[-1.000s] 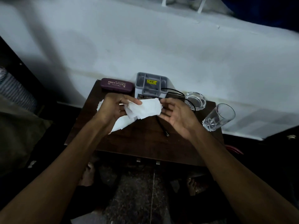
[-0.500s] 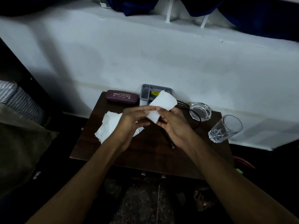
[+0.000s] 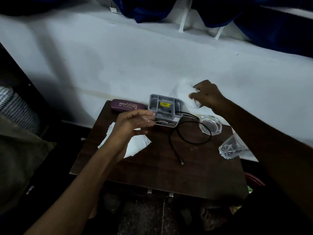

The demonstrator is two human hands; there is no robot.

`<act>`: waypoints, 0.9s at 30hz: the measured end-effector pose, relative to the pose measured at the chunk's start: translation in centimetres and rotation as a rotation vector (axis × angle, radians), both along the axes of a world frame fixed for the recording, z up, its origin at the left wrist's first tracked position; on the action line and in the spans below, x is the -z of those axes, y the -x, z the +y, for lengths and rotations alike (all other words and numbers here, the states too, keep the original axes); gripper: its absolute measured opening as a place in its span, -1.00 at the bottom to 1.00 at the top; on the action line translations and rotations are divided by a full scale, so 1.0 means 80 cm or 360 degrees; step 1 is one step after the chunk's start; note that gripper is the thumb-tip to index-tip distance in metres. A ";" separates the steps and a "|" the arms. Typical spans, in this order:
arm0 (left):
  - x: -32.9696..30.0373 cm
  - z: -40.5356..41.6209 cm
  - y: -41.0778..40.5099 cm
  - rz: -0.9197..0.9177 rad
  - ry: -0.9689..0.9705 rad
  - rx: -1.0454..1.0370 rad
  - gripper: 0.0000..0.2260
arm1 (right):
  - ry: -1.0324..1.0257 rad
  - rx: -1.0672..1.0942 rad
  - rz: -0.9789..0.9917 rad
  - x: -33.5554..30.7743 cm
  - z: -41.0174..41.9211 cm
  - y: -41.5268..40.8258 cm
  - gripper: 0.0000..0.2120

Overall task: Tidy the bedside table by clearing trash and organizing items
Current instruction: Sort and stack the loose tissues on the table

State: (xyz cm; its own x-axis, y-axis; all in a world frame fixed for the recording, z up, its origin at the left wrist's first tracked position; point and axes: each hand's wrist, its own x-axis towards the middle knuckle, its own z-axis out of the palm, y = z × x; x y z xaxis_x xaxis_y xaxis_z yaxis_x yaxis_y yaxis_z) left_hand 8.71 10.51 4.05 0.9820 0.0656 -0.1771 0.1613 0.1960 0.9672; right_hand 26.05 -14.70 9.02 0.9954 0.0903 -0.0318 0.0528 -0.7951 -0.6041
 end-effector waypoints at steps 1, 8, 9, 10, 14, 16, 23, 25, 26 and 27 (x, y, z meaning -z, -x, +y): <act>-0.001 0.002 0.000 0.0003 0.0005 0.0001 -0.75 | 0.0144 -0.0028 0.0042 0.003 0.008 -0.003 -0.76; -0.002 0.014 0.004 0.0017 -0.0007 -0.0004 -0.77 | 0.0525 0.0033 0.0101 0.022 0.036 0.002 -0.90; -0.002 0.016 0.004 0.0021 -0.0006 -0.0004 -0.77 | 0.0551 0.0039 0.0073 0.022 0.037 0.003 -0.91; -0.002 0.017 0.005 0.0024 -0.0005 -0.0004 -0.77 | 0.0570 0.0048 0.0030 0.022 0.037 0.003 -0.91; -0.003 0.020 0.006 0.0028 -0.0009 -0.0012 -0.77 | 0.0633 0.0078 -0.0044 0.022 0.032 0.003 -0.91; -0.003 0.020 0.006 0.0027 -0.0011 -0.0003 -0.77 | 0.0639 0.0060 -0.0032 0.021 0.030 0.006 -0.88; -0.004 0.018 0.005 0.0021 -0.0018 0.0032 -0.78 | 0.0641 -0.0028 0.0037 0.011 0.039 0.006 -0.76; -0.004 0.017 0.006 0.0020 -0.0016 0.0038 -0.78 | 0.0622 -0.0076 0.0054 0.015 0.043 0.000 -0.83; -0.004 0.017 0.006 0.0020 -0.0014 0.0040 -0.78 | 0.0626 -0.0109 0.0043 0.018 0.045 -0.004 -0.91; -0.004 0.016 0.006 0.0022 -0.0012 0.0039 -0.78 | 0.0636 -0.0127 0.0039 0.022 0.046 -0.007 -0.86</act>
